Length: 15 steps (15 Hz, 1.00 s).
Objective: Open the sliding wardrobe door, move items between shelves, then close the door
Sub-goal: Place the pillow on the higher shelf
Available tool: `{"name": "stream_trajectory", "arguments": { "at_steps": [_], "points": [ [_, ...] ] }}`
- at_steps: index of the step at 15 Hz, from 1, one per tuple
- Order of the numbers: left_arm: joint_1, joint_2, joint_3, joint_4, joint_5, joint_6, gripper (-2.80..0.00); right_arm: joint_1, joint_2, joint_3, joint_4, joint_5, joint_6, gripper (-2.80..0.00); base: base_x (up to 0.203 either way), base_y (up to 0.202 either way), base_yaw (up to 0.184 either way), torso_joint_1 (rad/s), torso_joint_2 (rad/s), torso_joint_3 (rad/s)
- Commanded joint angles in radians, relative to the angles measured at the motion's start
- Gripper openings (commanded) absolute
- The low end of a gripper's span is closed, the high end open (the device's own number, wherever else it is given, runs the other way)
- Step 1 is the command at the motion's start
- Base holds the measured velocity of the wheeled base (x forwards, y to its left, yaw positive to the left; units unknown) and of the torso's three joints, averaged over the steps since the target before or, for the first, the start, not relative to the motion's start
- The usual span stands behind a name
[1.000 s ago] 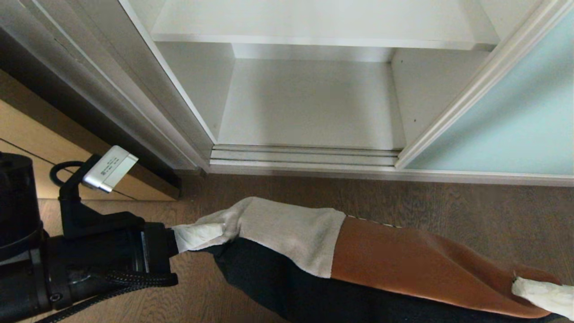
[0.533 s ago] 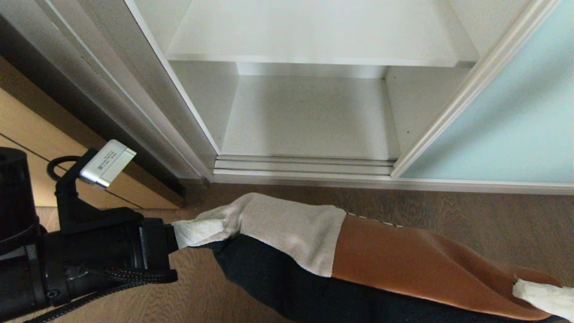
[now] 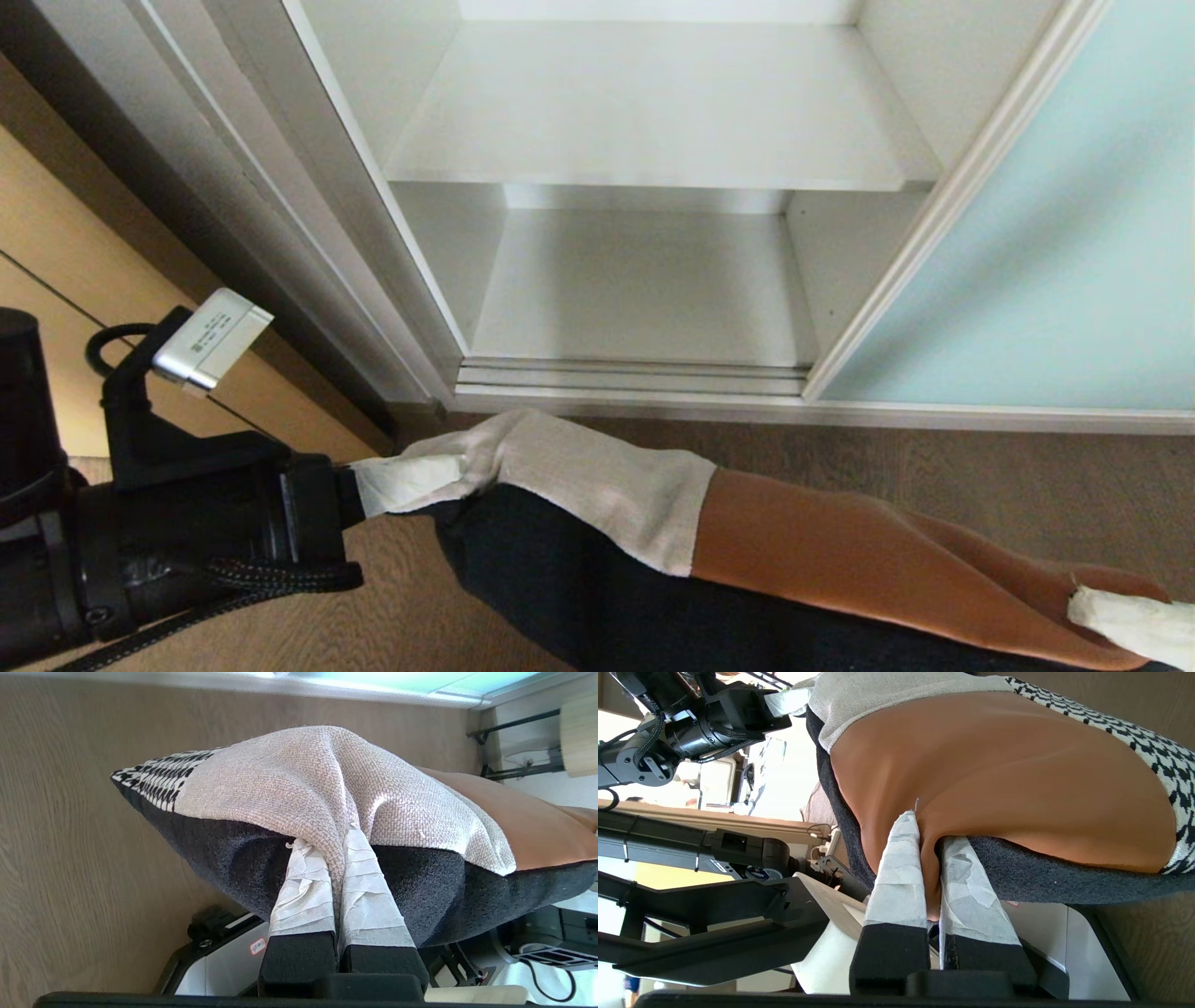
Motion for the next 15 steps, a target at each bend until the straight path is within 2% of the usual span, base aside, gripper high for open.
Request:
{"name": "stream_trajectory", "arguments": {
  "at_steps": [1,15],
  "points": [
    [-0.001,-0.009,0.006,-0.002,0.0,-0.002,-2.8,0.001,0.0,0.001,-0.002,0.003,0.002,-2.8,0.0,0.0,0.0,0.004,0.0,0.201],
    [0.001,-0.029,0.004,-0.002,0.0,-0.004,-2.8,0.001,-0.023,0.013,-0.003,0.003,0.001,-2.8,0.0,0.0,0.0,0.002,0.0,0.201]
  ]
}}
